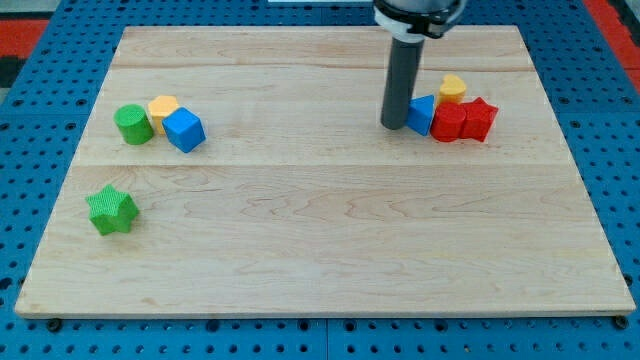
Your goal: Move your arm towards top left
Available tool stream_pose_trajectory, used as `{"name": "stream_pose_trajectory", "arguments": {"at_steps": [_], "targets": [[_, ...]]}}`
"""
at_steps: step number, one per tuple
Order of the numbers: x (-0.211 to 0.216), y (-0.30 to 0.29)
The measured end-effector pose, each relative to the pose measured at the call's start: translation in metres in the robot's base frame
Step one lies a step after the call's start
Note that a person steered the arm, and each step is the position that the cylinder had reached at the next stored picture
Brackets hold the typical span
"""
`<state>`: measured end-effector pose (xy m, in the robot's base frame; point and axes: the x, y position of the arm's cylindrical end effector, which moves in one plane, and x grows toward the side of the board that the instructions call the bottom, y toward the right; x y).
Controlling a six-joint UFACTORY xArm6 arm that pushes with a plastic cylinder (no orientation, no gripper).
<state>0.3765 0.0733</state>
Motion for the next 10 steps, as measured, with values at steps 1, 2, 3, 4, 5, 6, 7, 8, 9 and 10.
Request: {"name": "stream_pose_trajectory", "arguments": {"at_steps": [1, 2, 3, 4, 5, 6, 7, 8, 9, 10], "targets": [[-0.006, -0.064], [-0.009, -0.127], [-0.012, -0.181], [-0.012, -0.157], [-0.013, -0.156], [-0.035, -0.164], [-0.063, -0.178], [-0.073, -0.212], [-0.074, -0.219], [-0.074, -0.218]]}}
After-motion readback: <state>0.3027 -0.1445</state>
